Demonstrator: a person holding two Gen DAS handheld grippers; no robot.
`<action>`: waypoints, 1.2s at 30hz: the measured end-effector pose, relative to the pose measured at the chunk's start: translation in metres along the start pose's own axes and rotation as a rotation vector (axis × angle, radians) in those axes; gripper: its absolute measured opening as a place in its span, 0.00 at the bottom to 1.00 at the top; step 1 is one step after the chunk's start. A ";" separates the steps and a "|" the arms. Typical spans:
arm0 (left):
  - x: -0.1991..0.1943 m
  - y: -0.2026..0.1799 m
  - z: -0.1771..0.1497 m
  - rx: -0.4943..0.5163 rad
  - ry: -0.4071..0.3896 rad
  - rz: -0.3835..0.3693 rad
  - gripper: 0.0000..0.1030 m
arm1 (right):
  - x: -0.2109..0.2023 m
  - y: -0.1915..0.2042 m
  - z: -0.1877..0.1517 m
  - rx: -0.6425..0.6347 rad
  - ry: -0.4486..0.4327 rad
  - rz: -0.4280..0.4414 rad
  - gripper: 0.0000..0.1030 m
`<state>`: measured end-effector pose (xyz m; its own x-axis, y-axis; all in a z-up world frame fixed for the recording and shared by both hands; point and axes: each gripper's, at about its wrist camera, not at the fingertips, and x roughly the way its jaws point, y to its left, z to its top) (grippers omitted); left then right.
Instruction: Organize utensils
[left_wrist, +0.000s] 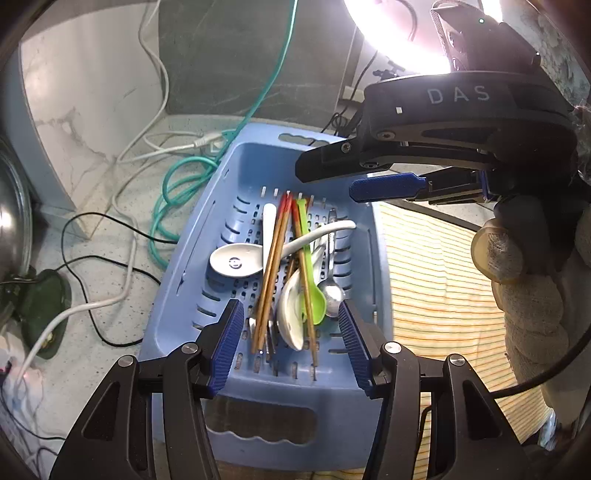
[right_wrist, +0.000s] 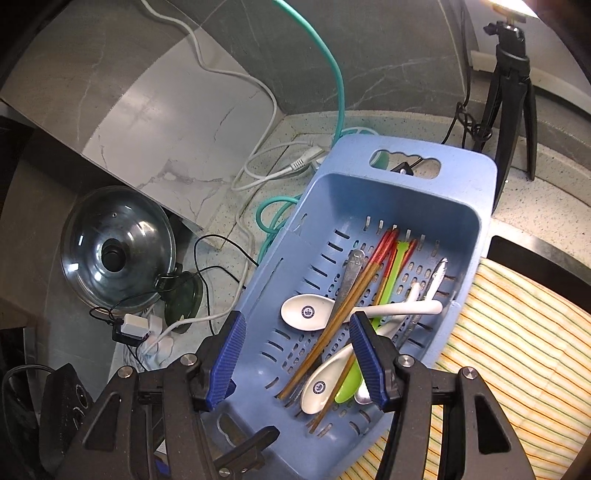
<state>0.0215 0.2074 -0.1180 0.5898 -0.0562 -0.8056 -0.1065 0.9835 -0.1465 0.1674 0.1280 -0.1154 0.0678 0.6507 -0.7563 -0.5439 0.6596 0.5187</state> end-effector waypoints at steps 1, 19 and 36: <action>-0.003 -0.003 0.000 0.001 -0.005 0.005 0.51 | -0.003 0.000 0.000 -0.002 -0.004 -0.001 0.53; -0.070 -0.041 -0.016 -0.011 -0.120 0.064 0.64 | -0.084 -0.001 -0.039 -0.150 -0.176 -0.137 0.66; -0.117 -0.038 -0.041 -0.120 -0.206 0.143 0.77 | -0.151 0.022 -0.119 -0.236 -0.345 -0.226 0.78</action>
<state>-0.0762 0.1699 -0.0419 0.7108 0.1301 -0.6913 -0.2875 0.9506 -0.1167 0.0460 -0.0007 -0.0374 0.4583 0.6143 -0.6423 -0.6564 0.7212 0.2214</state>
